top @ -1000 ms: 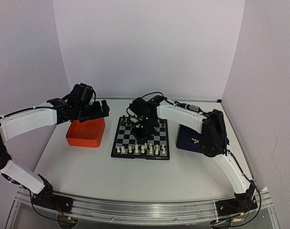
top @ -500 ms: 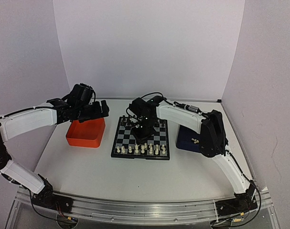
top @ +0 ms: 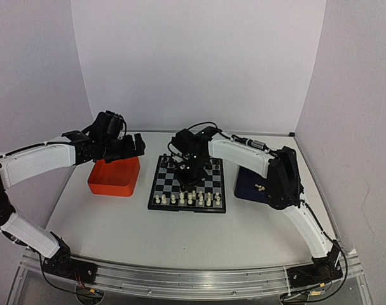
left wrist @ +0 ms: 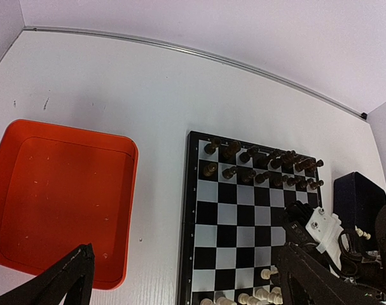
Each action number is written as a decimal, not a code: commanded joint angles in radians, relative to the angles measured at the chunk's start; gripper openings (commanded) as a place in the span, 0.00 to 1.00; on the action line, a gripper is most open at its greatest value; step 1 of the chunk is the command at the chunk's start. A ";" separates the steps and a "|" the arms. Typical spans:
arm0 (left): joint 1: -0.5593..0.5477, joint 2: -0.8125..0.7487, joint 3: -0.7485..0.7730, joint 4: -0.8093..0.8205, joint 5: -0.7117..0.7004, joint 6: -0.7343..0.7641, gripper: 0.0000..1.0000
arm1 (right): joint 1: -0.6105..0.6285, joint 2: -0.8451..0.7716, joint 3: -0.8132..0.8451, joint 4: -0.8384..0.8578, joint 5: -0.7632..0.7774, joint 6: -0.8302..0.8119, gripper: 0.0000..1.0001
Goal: Set up the chess pieces on the board
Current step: Place the chess piece on the chessboard.
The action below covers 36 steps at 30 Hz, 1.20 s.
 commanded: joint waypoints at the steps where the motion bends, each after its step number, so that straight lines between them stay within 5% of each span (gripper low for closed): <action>1: 0.006 -0.009 0.014 0.017 0.008 0.019 1.00 | 0.007 0.009 0.019 -0.014 -0.014 -0.011 0.14; 15: 0.008 -0.011 0.013 0.015 0.013 0.016 1.00 | 0.006 0.014 0.022 -0.014 -0.009 -0.015 0.14; 25: 0.008 -0.017 0.019 0.038 0.029 0.019 1.00 | 0.007 -0.120 0.043 -0.011 0.014 -0.021 0.22; 30: 0.008 -0.014 0.037 0.065 0.056 0.026 1.00 | 0.006 -0.250 -0.002 -0.002 0.055 -0.036 0.33; 36: 0.009 0.006 0.077 0.083 0.065 0.038 1.00 | -0.006 -0.391 -0.103 0.033 0.225 -0.055 0.66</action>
